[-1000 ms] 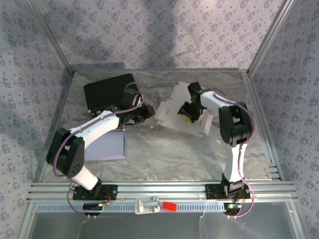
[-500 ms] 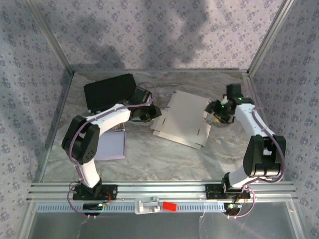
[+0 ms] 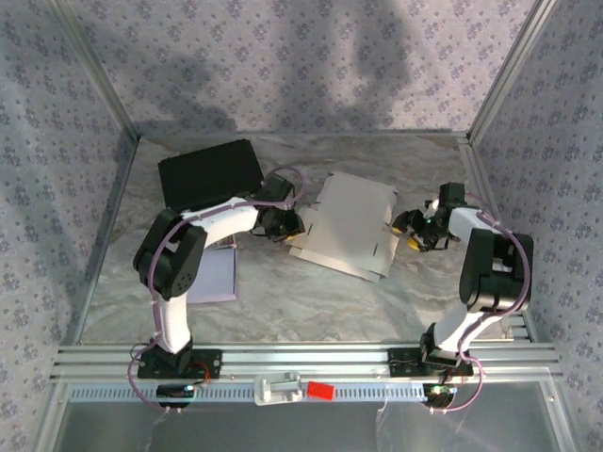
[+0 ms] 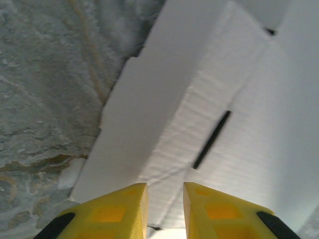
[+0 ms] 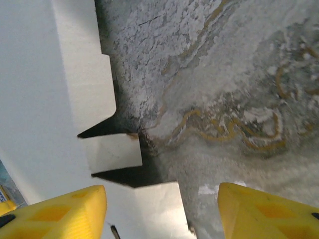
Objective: Fold the paper box
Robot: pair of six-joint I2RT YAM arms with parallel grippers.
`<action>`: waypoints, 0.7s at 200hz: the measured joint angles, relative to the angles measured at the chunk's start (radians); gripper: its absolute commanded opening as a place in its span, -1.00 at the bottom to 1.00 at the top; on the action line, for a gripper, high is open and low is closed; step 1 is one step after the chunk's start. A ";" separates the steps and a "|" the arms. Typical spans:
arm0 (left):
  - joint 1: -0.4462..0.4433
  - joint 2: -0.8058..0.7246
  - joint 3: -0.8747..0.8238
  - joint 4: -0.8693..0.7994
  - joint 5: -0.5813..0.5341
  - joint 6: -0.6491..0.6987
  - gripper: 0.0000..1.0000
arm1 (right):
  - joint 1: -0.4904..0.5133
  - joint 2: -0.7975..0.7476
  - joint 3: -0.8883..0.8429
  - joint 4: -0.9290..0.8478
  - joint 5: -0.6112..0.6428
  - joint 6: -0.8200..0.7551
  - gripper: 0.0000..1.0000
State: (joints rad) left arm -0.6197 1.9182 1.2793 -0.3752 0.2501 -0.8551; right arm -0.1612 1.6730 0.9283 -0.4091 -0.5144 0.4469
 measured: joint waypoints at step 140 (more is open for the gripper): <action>0.002 0.100 0.085 -0.045 -0.042 0.056 -0.56 | 0.013 -0.119 -0.143 0.129 -0.165 0.061 0.11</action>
State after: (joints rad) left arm -0.6174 2.0186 1.3647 -0.4206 0.2081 -0.7994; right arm -0.1482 1.5543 0.7856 -0.2806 -0.6796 0.5083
